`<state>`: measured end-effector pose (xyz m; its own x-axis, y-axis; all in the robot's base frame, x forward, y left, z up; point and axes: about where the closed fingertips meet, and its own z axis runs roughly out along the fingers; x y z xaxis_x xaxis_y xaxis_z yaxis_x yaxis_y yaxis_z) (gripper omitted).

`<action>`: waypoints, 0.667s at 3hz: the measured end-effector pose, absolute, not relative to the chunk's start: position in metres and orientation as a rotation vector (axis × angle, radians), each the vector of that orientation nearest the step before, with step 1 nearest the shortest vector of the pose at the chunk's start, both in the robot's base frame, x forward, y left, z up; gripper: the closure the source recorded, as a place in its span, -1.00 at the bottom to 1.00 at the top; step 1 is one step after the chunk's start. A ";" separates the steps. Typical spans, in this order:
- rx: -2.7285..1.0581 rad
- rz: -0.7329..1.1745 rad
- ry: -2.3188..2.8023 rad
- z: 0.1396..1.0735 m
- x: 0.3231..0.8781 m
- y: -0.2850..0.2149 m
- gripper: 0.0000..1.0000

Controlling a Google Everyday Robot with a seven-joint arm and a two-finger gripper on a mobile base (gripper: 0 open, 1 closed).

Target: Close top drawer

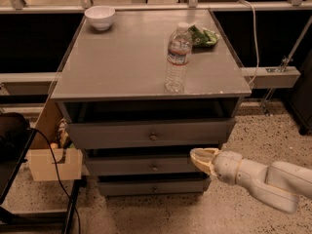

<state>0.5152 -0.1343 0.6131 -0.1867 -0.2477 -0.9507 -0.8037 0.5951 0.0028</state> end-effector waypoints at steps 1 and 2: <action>-0.870 0.635 1.731 0.613 0.515 -0.134 -0.85; -0.870 0.635 1.731 0.613 0.515 -0.134 -1.00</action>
Offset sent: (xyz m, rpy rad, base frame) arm 0.0000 0.0000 0.0000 0.0000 0.0000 0.0001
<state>0.5152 -0.1342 0.6131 -0.1866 -0.2477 -0.9507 -0.8038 0.5949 0.0028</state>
